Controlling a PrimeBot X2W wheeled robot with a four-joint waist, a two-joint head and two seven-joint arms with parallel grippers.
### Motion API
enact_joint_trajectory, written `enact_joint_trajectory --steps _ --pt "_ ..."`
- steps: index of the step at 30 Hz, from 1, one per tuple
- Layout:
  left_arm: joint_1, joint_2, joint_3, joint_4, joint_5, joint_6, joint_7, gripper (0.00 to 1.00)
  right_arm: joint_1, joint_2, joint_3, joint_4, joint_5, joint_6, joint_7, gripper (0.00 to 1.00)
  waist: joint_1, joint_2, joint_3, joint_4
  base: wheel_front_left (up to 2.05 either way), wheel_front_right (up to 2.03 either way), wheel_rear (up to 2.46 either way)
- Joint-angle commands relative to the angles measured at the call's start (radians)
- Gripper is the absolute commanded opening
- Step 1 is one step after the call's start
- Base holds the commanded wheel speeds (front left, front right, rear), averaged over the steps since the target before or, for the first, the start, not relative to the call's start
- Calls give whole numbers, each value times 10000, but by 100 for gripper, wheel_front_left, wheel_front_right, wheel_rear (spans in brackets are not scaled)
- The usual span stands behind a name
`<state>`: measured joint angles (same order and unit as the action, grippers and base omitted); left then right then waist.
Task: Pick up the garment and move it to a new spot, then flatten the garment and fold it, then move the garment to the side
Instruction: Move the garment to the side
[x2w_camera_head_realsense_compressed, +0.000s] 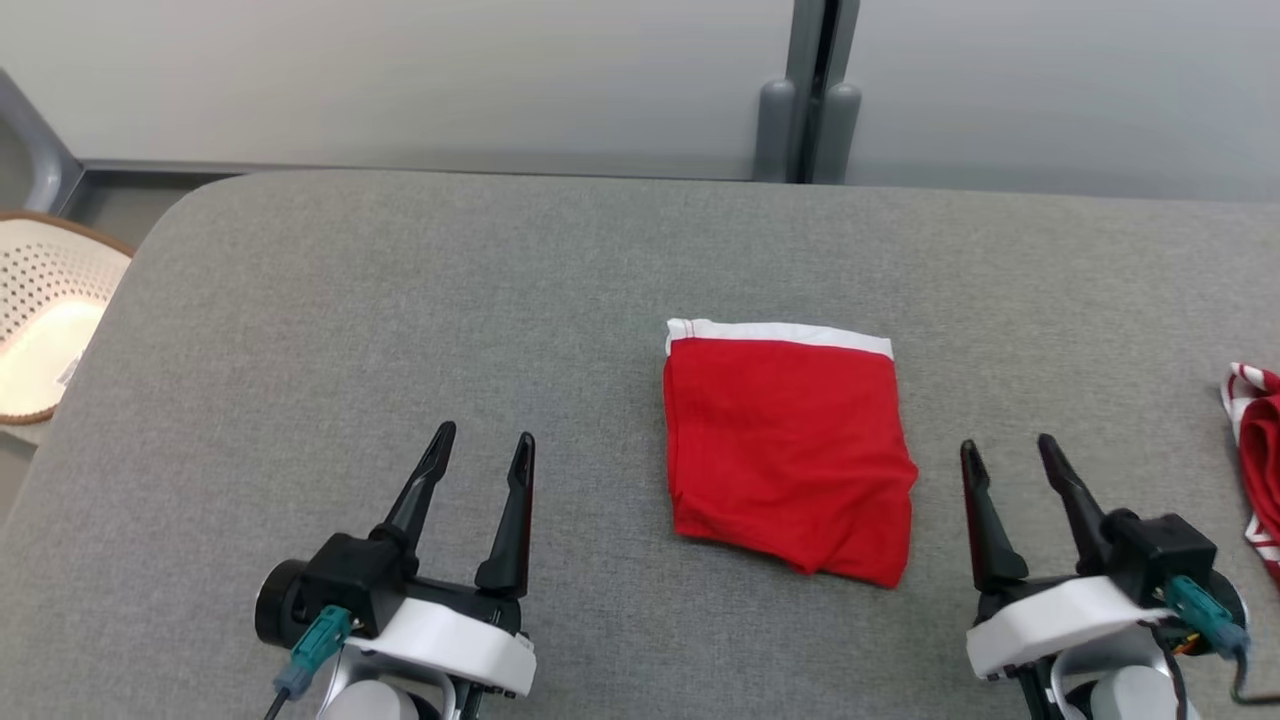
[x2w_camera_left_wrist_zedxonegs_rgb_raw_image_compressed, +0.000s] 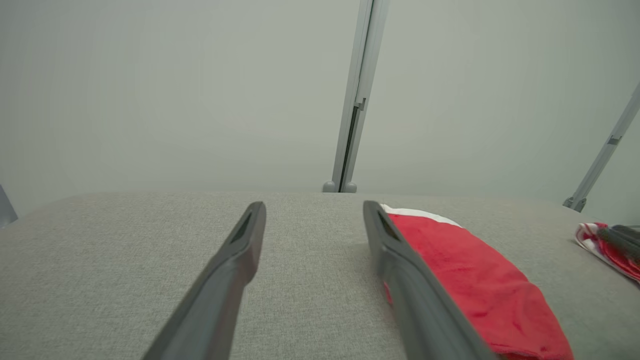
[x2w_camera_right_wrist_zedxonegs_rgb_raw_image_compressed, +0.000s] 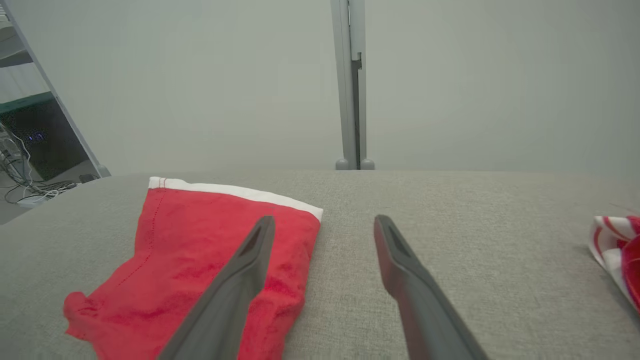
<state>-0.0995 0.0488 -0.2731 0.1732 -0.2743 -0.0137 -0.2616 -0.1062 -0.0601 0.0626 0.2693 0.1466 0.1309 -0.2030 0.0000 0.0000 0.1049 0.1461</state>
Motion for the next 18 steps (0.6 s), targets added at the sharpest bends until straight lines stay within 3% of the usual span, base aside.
enact_joint_trajectory --steps 1,9,18 --pt "-213 36 -39 22 -51 -35 -43 100 -247 -14 83 170 112 -3 225 100 0 0 218 192 0 0 0" --pt "-541 41 -233 117 -166 5 -43 100 -1128 72 -105 1323 1167 -3 1346 100 0 0 797 828 0 0 0" --pt "-802 35 -462 76 -301 65 -43 100 -1818 80 -227 2578 1946 -3 1710 100 0 0 1245 1397 0 0 0"
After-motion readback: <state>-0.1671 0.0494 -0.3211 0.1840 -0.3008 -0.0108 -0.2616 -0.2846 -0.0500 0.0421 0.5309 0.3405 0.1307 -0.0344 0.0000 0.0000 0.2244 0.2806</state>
